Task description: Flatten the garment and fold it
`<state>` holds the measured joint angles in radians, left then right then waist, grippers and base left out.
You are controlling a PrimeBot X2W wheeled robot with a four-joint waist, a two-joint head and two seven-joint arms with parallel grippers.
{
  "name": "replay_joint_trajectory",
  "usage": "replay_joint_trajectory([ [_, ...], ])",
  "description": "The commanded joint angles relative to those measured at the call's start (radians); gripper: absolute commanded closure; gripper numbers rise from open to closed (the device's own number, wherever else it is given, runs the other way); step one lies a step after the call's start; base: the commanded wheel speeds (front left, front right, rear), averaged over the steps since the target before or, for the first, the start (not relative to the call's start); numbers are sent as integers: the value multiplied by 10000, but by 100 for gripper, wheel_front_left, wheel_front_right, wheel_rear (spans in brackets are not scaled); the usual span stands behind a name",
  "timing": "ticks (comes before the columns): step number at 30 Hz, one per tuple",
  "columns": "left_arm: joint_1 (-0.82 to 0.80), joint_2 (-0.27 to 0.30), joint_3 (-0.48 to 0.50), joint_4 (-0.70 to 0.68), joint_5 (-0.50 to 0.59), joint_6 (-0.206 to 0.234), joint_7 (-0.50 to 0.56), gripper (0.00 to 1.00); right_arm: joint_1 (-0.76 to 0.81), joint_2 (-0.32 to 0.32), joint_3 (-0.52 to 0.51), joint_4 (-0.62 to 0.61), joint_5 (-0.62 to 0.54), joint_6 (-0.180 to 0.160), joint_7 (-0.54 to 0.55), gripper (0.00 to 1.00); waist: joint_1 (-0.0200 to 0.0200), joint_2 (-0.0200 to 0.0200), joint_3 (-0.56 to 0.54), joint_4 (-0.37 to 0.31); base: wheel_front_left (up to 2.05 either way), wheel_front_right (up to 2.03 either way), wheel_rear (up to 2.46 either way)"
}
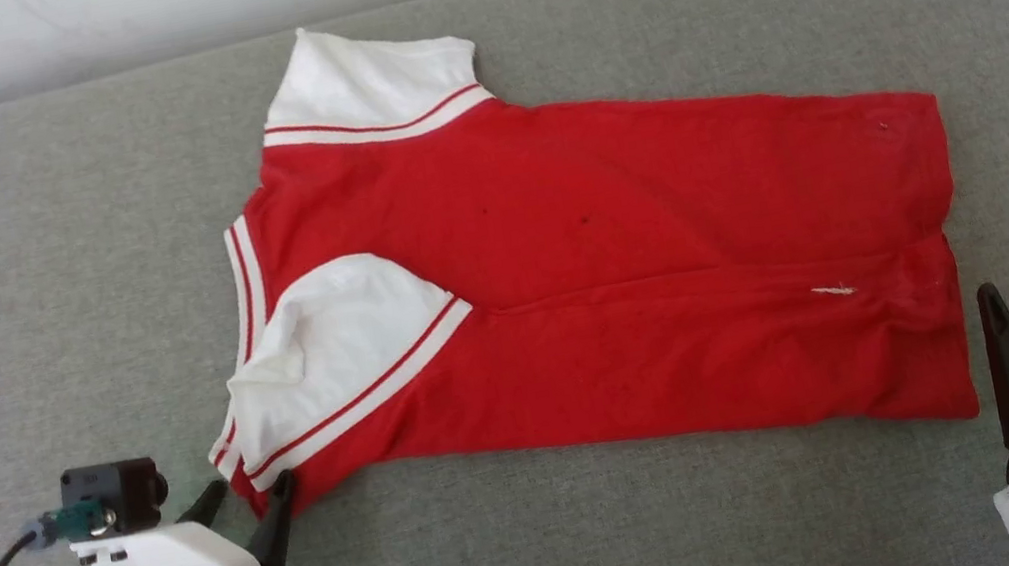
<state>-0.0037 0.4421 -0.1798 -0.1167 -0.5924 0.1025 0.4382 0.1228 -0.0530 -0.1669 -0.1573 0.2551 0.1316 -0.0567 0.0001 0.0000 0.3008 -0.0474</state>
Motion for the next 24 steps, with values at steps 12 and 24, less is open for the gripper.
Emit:
replay_joint_trajectory([
  [12, -120, -92, -123, 121, -305, 58, 196, 100, -643, -156, 208, -158, -395, -9, 476, 0, -1, 0, 180, -134, 0, 0, 0],
  [24, 47, -252, -131, 82, -352, 47, -273, 100, 113, -320, -87, -483, 267, -9, 4229, 0, -1, 0, 163, 134, 0, 0, 0],
])
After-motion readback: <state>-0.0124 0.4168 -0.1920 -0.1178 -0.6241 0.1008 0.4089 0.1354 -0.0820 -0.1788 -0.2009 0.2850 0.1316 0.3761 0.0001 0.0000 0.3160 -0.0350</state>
